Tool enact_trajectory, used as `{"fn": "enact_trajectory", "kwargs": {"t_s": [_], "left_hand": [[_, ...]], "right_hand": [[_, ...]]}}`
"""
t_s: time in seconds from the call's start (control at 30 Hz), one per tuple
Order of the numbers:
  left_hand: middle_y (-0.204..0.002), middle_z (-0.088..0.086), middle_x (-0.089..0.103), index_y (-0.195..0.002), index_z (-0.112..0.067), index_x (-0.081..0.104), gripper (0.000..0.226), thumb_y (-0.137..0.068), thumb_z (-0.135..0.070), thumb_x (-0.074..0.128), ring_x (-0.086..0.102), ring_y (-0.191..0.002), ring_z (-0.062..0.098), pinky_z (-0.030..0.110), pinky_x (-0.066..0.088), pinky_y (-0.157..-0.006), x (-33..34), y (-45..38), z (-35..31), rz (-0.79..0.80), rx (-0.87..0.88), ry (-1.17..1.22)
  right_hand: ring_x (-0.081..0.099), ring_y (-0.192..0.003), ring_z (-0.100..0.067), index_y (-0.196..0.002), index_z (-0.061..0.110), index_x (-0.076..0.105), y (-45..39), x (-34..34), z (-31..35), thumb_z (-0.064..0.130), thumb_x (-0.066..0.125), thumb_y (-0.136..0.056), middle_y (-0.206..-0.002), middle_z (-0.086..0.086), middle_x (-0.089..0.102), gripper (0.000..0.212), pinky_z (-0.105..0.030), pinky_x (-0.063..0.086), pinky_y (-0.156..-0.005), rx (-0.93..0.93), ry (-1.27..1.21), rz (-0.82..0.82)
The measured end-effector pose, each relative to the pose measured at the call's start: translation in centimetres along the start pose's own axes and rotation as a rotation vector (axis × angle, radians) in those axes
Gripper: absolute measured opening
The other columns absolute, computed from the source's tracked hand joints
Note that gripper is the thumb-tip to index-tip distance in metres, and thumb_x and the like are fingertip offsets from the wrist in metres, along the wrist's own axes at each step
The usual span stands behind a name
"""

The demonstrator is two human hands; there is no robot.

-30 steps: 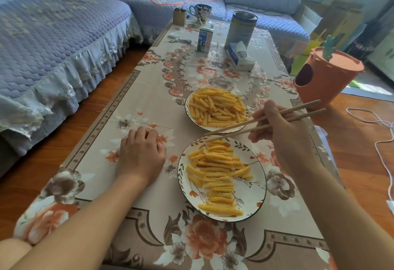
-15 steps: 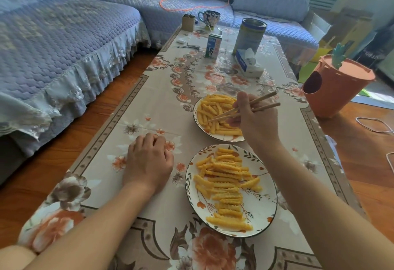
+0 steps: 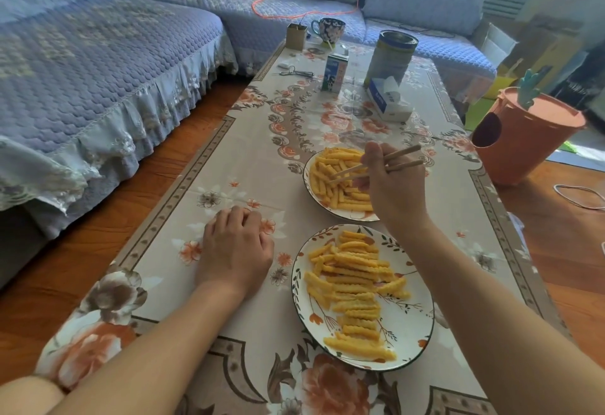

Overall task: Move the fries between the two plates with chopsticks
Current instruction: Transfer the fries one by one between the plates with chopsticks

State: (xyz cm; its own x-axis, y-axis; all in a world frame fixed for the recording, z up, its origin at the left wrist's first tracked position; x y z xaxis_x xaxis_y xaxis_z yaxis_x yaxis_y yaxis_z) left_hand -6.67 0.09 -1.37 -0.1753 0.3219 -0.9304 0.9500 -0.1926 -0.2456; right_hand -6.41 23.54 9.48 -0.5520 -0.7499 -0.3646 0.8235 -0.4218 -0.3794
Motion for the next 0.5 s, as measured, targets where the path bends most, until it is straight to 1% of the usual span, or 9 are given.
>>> {"fn": "enact_trajectory", "kwargs": {"t_s": [0.03, 0.07, 0.13, 0.2, 0.23, 0.3, 0.37, 0.43, 0.5], "left_hand": [[-0.107, 0.006, 0.059, -0.104, -0.017, 0.062, 0.035, -0.084, -0.035, 0.040, 0.050, -0.099, 0.027, 0.044, 0.044, -0.087, 0.0, 0.0, 0.0, 0.000, -0.001, 0.004], [-0.107, 0.007, 0.059, -0.105, -0.017, 0.062, 0.035, -0.084, -0.035, 0.040, 0.050, -0.099, 0.027, 0.044, 0.044, -0.087, -0.1, 0.0, 0.0, 0.001, -0.001, 0.005], [-0.108, 0.007, 0.059, -0.106, -0.017, 0.062, 0.035, -0.085, -0.035, 0.041, 0.050, -0.100, 0.027, 0.045, 0.044, -0.088, -0.1, 0.0, 0.0, 0.007, 0.004, 0.004], [-0.109, 0.007, 0.059, -0.107, -0.017, 0.062, 0.034, -0.086, -0.035, 0.042, 0.050, -0.101, 0.027, 0.045, 0.044, -0.088, -0.2, 0.1, 0.1, 0.013, 0.003, 0.007], [-0.110, 0.007, 0.059, -0.107, -0.017, 0.062, 0.034, -0.086, -0.035, 0.042, 0.049, -0.101, 0.027, 0.045, 0.044, -0.089, -0.2, 0.1, 0.1, 0.016, 0.002, 0.009], [-0.111, 0.008, 0.058, -0.109, -0.017, 0.062, 0.031, -0.088, -0.034, 0.044, 0.049, -0.103, 0.028, 0.045, 0.044, -0.091, -0.2, 0.1, 0.1, 0.019, 0.000, 0.003], [-0.113, 0.008, 0.058, -0.110, -0.017, 0.062, 0.026, -0.091, -0.030, 0.049, 0.049, -0.105, 0.028, 0.045, 0.043, -0.092, -0.1, 0.1, 0.1, 0.012, -0.004, -0.001], [-0.113, 0.009, 0.058, -0.111, -0.017, 0.061, 0.024, -0.092, -0.029, 0.051, 0.048, -0.105, 0.029, 0.046, 0.042, -0.093, -0.1, 0.1, 0.1, 0.012, -0.010, -0.006], [-0.114, 0.011, 0.057, -0.111, -0.016, 0.061, 0.024, -0.093, -0.028, 0.052, 0.048, -0.105, 0.029, 0.046, 0.042, -0.093, -0.1, 0.2, 0.0, 0.011, -0.013, -0.007]], "right_hand": [[0.072, -0.054, -0.019, -0.075, 0.026, 0.067, 0.1, -0.3, 0.3, 0.037, 0.054, -0.104, -0.063, -0.007, 0.069, 0.034, -0.057, 0.060, -0.057, 0.004, -0.007, -0.008], [0.072, -0.054, -0.020, -0.076, 0.027, 0.067, 0.2, -0.6, 0.7, 0.036, 0.054, -0.105, -0.062, -0.006, 0.069, 0.033, -0.056, 0.060, -0.057, 0.010, -0.024, -0.017], [0.072, -0.054, -0.025, -0.079, 0.020, 0.069, 0.6, -1.6, 1.6, 0.035, 0.055, -0.104, -0.064, -0.010, 0.070, 0.033, -0.053, 0.061, -0.057, 0.036, -0.087, -0.034], [0.072, -0.053, -0.027, -0.081, 0.013, 0.069, 1.2, -3.1, 2.7, 0.032, 0.054, -0.105, -0.067, -0.016, 0.070, 0.034, -0.044, 0.062, -0.054, 0.066, -0.156, -0.050], [0.071, -0.052, -0.026, -0.081, 0.011, 0.068, 1.6, -4.1, 3.1, 0.032, 0.053, -0.105, -0.065, -0.015, 0.070, 0.036, -0.039, 0.062, -0.052, 0.075, -0.173, -0.047], [0.069, -0.049, -0.024, -0.079, 0.009, 0.067, 2.7, -6.6, 3.3, 0.031, 0.051, -0.106, -0.056, -0.008, 0.068, 0.038, -0.033, 0.060, -0.050, 0.078, -0.172, -0.032], [0.067, -0.047, -0.024, -0.078, 0.009, 0.067, 4.0, -9.5, 2.8, 0.031, 0.051, -0.106, -0.054, -0.007, 0.066, 0.039, -0.034, 0.058, -0.049, 0.075, -0.151, -0.043], [0.067, -0.048, -0.025, -0.078, 0.011, 0.068, 5.2, -12.2, 1.9, 0.035, 0.051, -0.104, -0.055, -0.008, 0.067, 0.039, -0.036, 0.058, -0.050, 0.082, -0.104, -0.073], [0.067, -0.047, -0.022, -0.079, 0.010, 0.067, 6.5, -14.2, 1.1, 0.039, 0.051, -0.102, -0.055, -0.007, 0.066, 0.040, -0.031, 0.057, -0.048, 0.110, -0.089, -0.086]]}}
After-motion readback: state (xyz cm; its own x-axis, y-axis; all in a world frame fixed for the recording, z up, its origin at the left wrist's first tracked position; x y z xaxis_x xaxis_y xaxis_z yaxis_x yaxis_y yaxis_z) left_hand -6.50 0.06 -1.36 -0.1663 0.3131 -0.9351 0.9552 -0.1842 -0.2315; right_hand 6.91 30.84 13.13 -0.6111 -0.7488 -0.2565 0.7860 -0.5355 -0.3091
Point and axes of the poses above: each hand's wrist, its own y-axis away from the middle knuckle, its own x-axis out of the palm, z = x × y, the point moved 1 cm from there along -y, towards the middle knuckle
